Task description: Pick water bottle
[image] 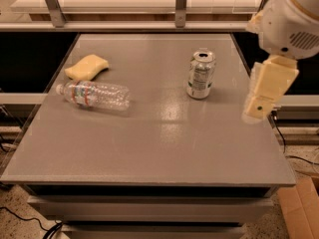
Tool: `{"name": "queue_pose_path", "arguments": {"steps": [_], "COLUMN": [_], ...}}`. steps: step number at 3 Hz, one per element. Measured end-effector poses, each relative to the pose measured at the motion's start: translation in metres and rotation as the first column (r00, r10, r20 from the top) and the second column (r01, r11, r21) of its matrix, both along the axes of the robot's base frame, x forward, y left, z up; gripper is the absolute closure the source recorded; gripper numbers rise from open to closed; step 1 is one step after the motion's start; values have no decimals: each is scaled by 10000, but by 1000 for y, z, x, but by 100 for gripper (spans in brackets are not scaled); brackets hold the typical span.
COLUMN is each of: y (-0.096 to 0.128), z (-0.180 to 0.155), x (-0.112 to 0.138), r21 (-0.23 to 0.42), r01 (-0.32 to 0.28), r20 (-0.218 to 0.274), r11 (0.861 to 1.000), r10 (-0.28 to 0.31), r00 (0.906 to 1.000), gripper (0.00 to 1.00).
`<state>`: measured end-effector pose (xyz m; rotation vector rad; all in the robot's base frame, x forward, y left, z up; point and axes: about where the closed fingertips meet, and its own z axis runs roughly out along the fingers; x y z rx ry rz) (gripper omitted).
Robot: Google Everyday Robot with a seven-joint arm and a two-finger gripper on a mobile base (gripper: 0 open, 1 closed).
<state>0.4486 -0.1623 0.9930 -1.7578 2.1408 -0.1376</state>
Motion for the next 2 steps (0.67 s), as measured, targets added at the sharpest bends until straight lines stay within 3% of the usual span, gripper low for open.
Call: {"name": "queue_pose_path", "arguments": {"steps": [1,2], "y": [55,112], "z": [-3,-10], "x": [13,24], "r21": [3,-15], "r01": [-878,-1941], "r20": [-121,-292], "r11": [9961,9810], "r10": [878,1939], "r00": [9961,9806], "gripper": [0,0]}}
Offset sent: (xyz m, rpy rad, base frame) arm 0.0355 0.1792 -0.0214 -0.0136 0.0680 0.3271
